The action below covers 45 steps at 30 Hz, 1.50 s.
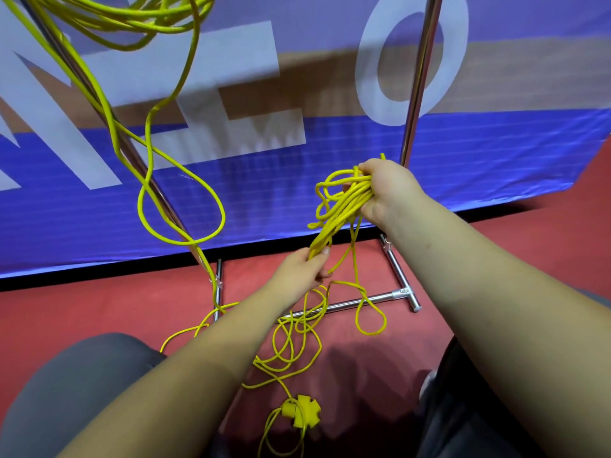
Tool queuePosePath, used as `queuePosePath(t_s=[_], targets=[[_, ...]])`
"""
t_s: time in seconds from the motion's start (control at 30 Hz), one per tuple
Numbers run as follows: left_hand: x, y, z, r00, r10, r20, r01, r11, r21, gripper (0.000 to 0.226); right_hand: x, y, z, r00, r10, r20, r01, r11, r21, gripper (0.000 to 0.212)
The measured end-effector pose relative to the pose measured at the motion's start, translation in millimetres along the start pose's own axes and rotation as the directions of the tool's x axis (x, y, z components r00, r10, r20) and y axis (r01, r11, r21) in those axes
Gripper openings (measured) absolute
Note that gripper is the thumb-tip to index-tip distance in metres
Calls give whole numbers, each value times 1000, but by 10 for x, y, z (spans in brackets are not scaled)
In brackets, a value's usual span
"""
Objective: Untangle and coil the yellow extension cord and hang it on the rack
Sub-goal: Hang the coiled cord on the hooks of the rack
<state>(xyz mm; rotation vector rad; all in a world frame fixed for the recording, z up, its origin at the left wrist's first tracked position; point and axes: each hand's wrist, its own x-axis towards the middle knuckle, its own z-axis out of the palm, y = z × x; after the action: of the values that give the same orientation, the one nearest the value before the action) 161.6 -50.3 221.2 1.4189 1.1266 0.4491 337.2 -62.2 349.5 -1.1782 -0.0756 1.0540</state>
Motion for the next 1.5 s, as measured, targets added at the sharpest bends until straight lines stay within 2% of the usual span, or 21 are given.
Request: queuePosePath(t_s=[0.1, 0.17, 0.23, 0.3, 0.37, 0.43, 0.5, 0.57, 0.63, 0.77, 0.9, 1.0, 1.03, 1.13, 1.27, 1.33, 1.37, 1.43, 1.5], targets=[[20, -28, -57, 994, -72, -86, 53, 977, -206, 20, 43, 40, -15, 998, -27, -62, 23, 998, -64, 19], [3, -33, -99, 972, -191, -136, 147, 949, -280, 32, 50, 79, 12, 997, -50, -65, 44, 995, -94, 22], [-75, 2, -118, 931, -361, -61, 334, 907, -258, 48, 33, 124, 56, 999, -46, -23, 44, 996, -74, 19], [-181, 74, -87, 878, -466, 107, 478, 857, -192, 56, 14, 179, 96, 999, -40, 24, 41, 997, -58, 21], [-209, 101, 3, 910, -382, 161, 412, 877, -248, 50, -16, 218, 137, 998, -39, 49, 42, 997, -57, 20], [-213, 123, 120, 972, -211, 107, 236, 898, -371, 28, -31, 214, 165, 998, -42, 46, 43, 998, -36, 14], [-222, 177, 181, 995, -51, 91, 88, 877, -473, 29, -42, 176, 182, 999, -31, 25, 31, 999, -21, 12], [-185, 238, 162, 996, 45, 76, 2, 850, -526, 32, -38, 156, 177, 1000, -16, 4, 16, 1000, -27, 15], [-128, 286, 96, 994, 85, 67, -32, 820, -572, 31, -42, 170, 181, 1000, 7, 3, -7, 1000, -19, 14], [-47, 341, 34, 995, 72, 74, -9, 779, -627, 27, -85, 271, 218, 996, 90, 11, -90, 996, 9, 8], [-35, 345, 110, 980, 158, 122, -76, 862, -501, 35, -76, 278, 189, 980, 179, 85, -172, 981, -85, 24], [-62, 343, 154, 962, 248, 114, -204, 931, -303, 24, -104, 235, 169, 967, 230, 111, -208, 961, -185, 26], [-68, 337, 152, 962, 250, 109, -210, 934, -288, 22, -111, 222, 172, 966, 235, 111, -211, 957, -197, 24], [-53, 309, 115, 978, 168, 125, -131, 956, -264, 12, -119, 177, 171, 971, 204, 127, -161, 945, -285, 20], [-82, 241, 59, 972, -34, 231, 44, 998, -38, 5, -65, 160, 131, 996, 17, 90, 27, 887, -462, 9], [-95, 168, 29, 961, -115, 250, 95, 991, 92, 9, -56, 154, 112, 993, -101, 64, 120, 845, -520, 1], [-102, 125, 20, 957, -157, 243, 126, 983, 136, 13, -50, 158, 98, 989, -135, 63, 147, 828, -541, 5], [-103, 44, 6, 956, -221, 195, 169, 953, 251, 22, -67, 167, 90, 989, -132, 71, 150, 850, -505, 3], [-76, 9, -22, 971, -223, 88, 156, 866, 476, 30, -77, 188, 89, 993, -93, 66, 111, 914, -390, 5]])
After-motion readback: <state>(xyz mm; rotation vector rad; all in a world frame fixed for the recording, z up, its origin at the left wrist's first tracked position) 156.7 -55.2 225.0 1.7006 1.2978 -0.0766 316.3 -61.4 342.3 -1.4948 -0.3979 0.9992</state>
